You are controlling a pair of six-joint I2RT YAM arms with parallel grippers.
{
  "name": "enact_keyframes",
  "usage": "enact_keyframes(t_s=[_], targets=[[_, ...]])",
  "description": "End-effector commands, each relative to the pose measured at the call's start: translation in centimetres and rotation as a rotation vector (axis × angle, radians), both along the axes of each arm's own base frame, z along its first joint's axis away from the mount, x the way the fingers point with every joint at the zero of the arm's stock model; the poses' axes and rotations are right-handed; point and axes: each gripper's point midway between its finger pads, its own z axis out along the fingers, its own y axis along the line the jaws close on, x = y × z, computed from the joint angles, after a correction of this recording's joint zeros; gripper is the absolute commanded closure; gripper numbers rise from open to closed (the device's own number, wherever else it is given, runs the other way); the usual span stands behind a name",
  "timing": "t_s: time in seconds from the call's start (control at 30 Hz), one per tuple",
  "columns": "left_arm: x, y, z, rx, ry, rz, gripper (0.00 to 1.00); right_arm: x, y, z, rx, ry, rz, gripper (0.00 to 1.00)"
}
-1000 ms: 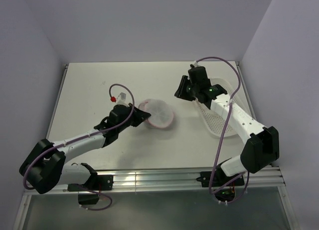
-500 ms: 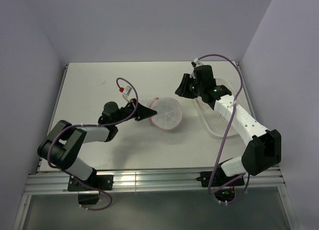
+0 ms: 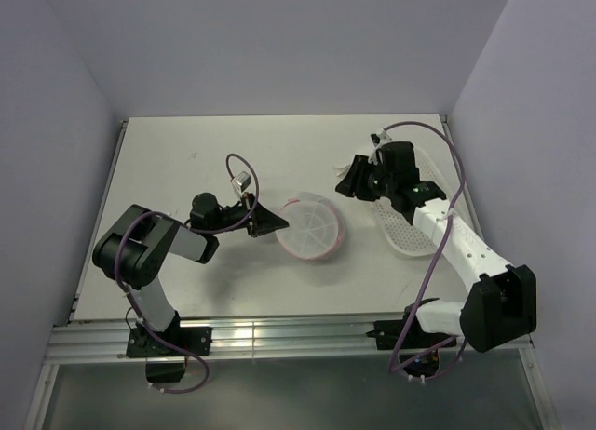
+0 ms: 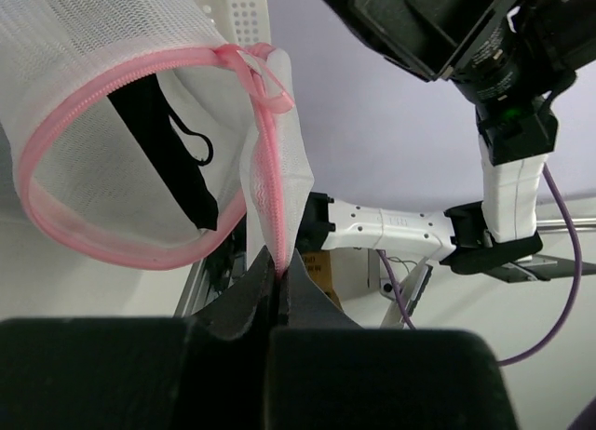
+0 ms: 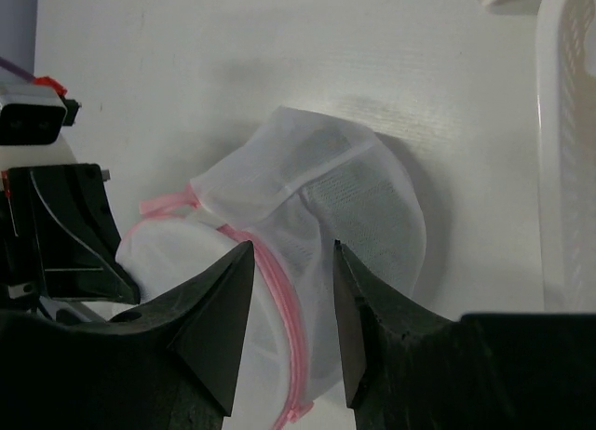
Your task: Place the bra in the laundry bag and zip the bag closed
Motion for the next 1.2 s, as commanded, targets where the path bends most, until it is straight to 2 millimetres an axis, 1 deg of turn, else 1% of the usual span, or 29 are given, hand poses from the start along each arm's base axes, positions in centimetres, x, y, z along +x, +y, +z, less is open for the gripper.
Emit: enact_keyframes(t_s=[0.0, 0.07, 0.1, 0.13, 0.23, 0.33, 0.4, 0.43, 0.47, 0.5, 0.57, 0.7, 0.8, 1.03, 1.17], targets=[[-2.3, 0.7, 7.3, -0.187, -0.453, -0.060, 1.00, -0.8, 0.6, 1.4, 0.072, -0.063, 0.057, 0.53], [-2.4, 0.7, 7.6, -0.193, -0.457, -0.069, 1.00, -1.8, 1.0, 0.8, 0.086, -0.043, 0.100, 0.52], [-2.5, 0.7, 7.5, -0.194, -0.462, -0.075, 1.00, -2.1, 1.1, 0.8, 0.092, -0.044, 0.111, 0.52], [-2.4, 0.7, 7.5, -0.194, -0.462, -0.075, 1.00, -2.5, 1.1, 0.3, 0.094, -0.031, 0.119, 0.52], [-2.5, 0.7, 7.6, -0.211, -0.467, -0.086, 1.00, -3.4, 0.9, -0.4, 0.095, -0.016, 0.121, 0.52], [-2.5, 0.6, 7.7, -0.223, -0.461, -0.095, 1.00, -4.0, 0.9, -1.3, 0.095, 0.005, 0.132, 0.52], [-2.5, 0.6, 7.7, -0.224, -0.458, -0.097, 1.00, -4.5, 1.4, -1.5, 0.118, 0.015, 0.161, 0.52], [-2.5, 0.6, 7.7, -0.225, -0.459, -0.099, 1.00, -5.0, 1.5, -2.1, 0.125, 0.033, 0.165, 0.51], [-2.5, 0.7, 7.7, -0.224, -0.463, -0.097, 1.00, -5.2, 1.7, -2.1, 0.139, 0.027, 0.178, 0.50], [-2.5, 0.7, 7.7, -0.222, -0.463, -0.096, 1.00, -5.6, 1.7, -2.5, 0.143, 0.034, 0.183, 0.49], [-2.5, 0.7, 7.7, -0.223, -0.461, -0.098, 1.00, -5.8, 1.8, -2.6, 0.154, 0.032, 0.185, 0.47], [-2.4, 0.6, 7.8, -0.226, -0.459, -0.101, 1.00, -6.7, 1.8, -3.6, 0.162, 0.058, 0.196, 0.46], [-2.3, 0.5, 7.8, -0.226, -0.458, -0.103, 1.00, -7.0, 1.8, -3.6, 0.168, 0.054, 0.196, 0.45], [-2.1, 0.4, 7.6, -0.227, -0.449, -0.104, 1.00, -7.6, 2.8, -2.8, 0.234, 0.057, 0.247, 0.48], [-1.8, 0.3, 7.5, -0.223, -0.439, -0.101, 1.00, -8.0, 3.1, -2.6, 0.246, 0.064, 0.265, 0.49]])
